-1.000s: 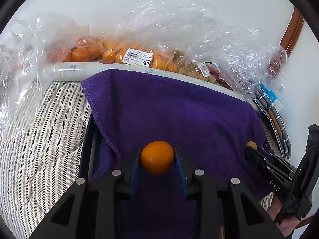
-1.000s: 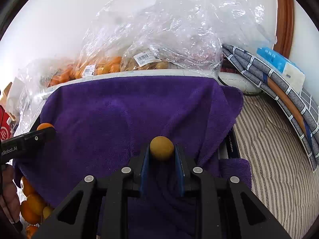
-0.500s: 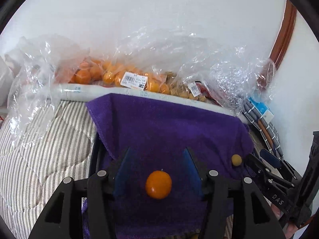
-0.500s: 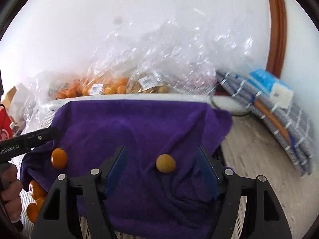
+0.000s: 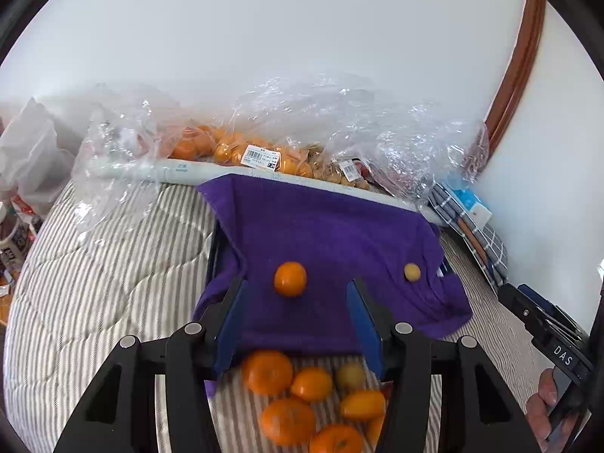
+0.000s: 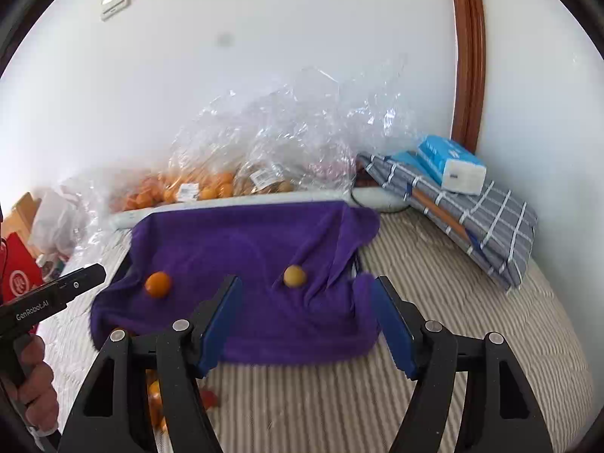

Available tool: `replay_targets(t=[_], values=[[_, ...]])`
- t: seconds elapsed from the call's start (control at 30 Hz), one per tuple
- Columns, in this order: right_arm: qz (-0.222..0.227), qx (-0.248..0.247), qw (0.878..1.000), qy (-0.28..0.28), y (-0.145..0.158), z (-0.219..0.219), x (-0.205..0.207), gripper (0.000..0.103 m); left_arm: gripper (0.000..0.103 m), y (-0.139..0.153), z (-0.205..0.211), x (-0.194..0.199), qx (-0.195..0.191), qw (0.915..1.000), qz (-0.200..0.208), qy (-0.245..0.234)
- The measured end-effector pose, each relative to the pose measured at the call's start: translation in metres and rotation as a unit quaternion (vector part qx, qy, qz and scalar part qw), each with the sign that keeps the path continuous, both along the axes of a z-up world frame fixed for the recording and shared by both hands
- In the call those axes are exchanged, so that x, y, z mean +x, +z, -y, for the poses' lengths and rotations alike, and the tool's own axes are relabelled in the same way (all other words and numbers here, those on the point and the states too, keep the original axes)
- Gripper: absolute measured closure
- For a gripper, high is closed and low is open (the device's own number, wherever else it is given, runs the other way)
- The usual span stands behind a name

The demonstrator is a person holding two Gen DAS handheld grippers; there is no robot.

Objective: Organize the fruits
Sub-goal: 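Open both tools to drop the fruits onto the purple towel, then grasp a large orange with the right tool while the left tool grasps a tangerine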

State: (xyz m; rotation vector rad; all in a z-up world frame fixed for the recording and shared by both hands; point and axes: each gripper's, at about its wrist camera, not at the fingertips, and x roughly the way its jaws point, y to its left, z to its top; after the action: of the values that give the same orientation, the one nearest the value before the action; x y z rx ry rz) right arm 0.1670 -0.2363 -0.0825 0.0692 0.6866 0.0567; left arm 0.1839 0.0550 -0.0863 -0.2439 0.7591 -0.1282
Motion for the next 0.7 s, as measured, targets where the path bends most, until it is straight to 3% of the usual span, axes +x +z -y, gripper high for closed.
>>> replay_targets(t=[0.13, 0.23, 0.37, 0.7], values=[[-0.02, 0.007, 1.0, 0.02, -0.004, -0.008, -0.026, 0.032, 0.051, 0.002, -0.013, -0.034, 0.012, 0.9999, 0.0, 0.012], [-0.022, -0.003, 0.999, 0.032, -0.014, -0.018, -0.045, 0.033, 0.051, -0.003, -0.023, -0.051, -0.006, 0.9998, -0.009, 0.019], [-0.052, 0.014, 0.997, 0.054, -0.037, -0.032, -0.058, 0.047, 0.051, -0.015, -0.036, -0.069, -0.009, 0.9992, -0.027, 0.029], [-0.078, 0.02, 0.988, 0.13, -0.08, -0.084, -0.077, 0.051, 0.051, -0.044, -0.056, -0.1, 0.002, 0.9973, -0.055, 0.047]])
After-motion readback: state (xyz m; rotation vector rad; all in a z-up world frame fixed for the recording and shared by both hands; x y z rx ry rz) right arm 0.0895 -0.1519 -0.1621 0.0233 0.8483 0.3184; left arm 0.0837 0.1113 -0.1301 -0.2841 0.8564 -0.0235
